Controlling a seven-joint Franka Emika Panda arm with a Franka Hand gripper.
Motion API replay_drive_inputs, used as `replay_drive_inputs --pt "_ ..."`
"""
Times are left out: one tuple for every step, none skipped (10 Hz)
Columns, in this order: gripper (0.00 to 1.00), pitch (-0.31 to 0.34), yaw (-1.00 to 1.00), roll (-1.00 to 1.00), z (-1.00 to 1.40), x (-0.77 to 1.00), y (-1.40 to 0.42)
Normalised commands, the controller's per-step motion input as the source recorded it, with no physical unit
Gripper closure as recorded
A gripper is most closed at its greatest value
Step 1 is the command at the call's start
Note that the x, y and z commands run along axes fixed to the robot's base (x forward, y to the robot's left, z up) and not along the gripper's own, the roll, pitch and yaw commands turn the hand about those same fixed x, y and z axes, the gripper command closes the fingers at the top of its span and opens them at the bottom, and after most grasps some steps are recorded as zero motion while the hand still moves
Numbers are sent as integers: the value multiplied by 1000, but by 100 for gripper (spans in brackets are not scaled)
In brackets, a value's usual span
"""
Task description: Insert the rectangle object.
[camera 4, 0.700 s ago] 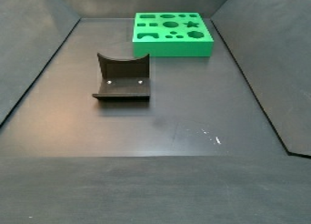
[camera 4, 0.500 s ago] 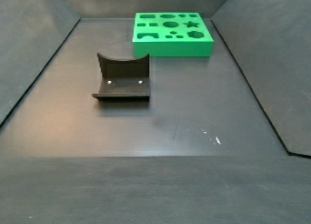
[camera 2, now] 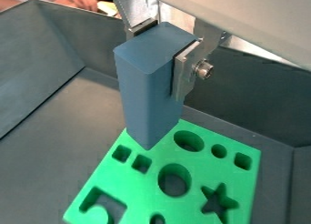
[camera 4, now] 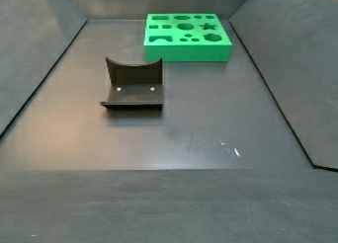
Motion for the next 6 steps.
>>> replay_drive_inputs --pt "100 0 -411 123 -603 617 -431" --pt "100 0 -249 137 -669 777 -400" --pt "100 0 -214 147 -671 783 -403" --pt "100 4 -214 167 -686 746 -400" --pt "100 39 -257 193 -694 666 -409" --pt "100 26 -531 151 -586 369 -409"
